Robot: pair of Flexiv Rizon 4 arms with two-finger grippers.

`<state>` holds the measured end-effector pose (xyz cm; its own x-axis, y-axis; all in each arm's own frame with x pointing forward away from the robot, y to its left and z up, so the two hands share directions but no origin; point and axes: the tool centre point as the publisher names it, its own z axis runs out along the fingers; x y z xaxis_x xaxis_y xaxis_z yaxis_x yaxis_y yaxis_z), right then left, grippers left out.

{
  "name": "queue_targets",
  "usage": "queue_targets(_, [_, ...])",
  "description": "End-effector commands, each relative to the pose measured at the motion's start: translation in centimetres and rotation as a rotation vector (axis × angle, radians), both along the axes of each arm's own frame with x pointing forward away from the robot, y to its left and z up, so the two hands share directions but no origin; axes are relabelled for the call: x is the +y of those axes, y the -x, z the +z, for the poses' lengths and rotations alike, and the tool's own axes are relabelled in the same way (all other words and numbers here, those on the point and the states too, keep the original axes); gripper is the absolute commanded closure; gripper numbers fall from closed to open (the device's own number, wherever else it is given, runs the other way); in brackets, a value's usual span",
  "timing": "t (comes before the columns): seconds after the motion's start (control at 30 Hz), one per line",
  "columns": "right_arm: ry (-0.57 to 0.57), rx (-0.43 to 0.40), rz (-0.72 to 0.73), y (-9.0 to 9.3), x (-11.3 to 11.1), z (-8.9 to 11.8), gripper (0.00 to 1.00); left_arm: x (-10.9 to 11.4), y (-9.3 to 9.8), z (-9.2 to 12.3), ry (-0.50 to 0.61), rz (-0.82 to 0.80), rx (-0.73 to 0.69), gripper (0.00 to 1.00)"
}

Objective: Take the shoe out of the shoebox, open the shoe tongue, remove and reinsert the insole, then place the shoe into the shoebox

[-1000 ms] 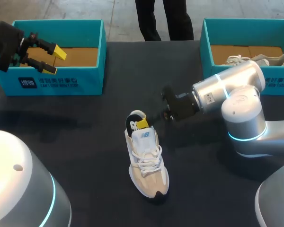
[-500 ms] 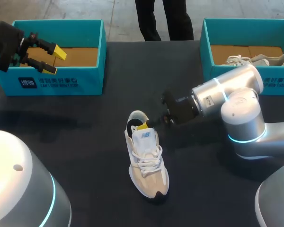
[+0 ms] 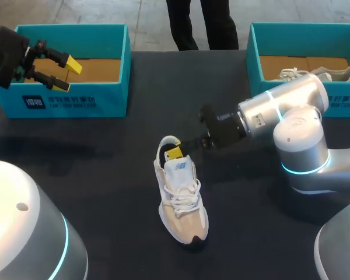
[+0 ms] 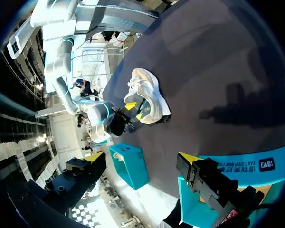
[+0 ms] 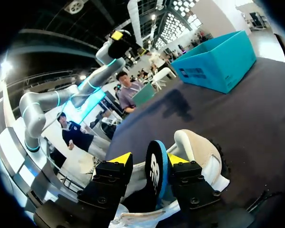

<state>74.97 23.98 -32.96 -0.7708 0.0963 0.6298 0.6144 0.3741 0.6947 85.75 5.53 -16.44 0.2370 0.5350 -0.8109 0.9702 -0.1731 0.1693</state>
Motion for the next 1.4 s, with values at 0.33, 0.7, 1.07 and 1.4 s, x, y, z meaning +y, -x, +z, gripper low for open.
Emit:
queue_targets(0.33, [0.021,-0.005,0.013,-1.1,0.7,0.7,0.97,0.0,0.1,0.0,-0.002,0.001,-0.001,0.0])
queue_targets(0.7, [0.013,0.011,0.012,-0.6,0.5,-0.3,1.0,0.0,0.1,0.0,-0.002,0.001,-0.001,0.0])
queue_targets(1.07, [0.011,0.03,0.004,-0.1,0.4,-0.8,1.0,0.0,0.1,0.0,-0.002,0.001,-0.001,0.0])
queue_targets(1.4, [0.028,-0.014,-0.007,-0.9,0.6,1.1,0.46,0.0,0.1,0.0,-0.002,0.001,-0.001,0.0])
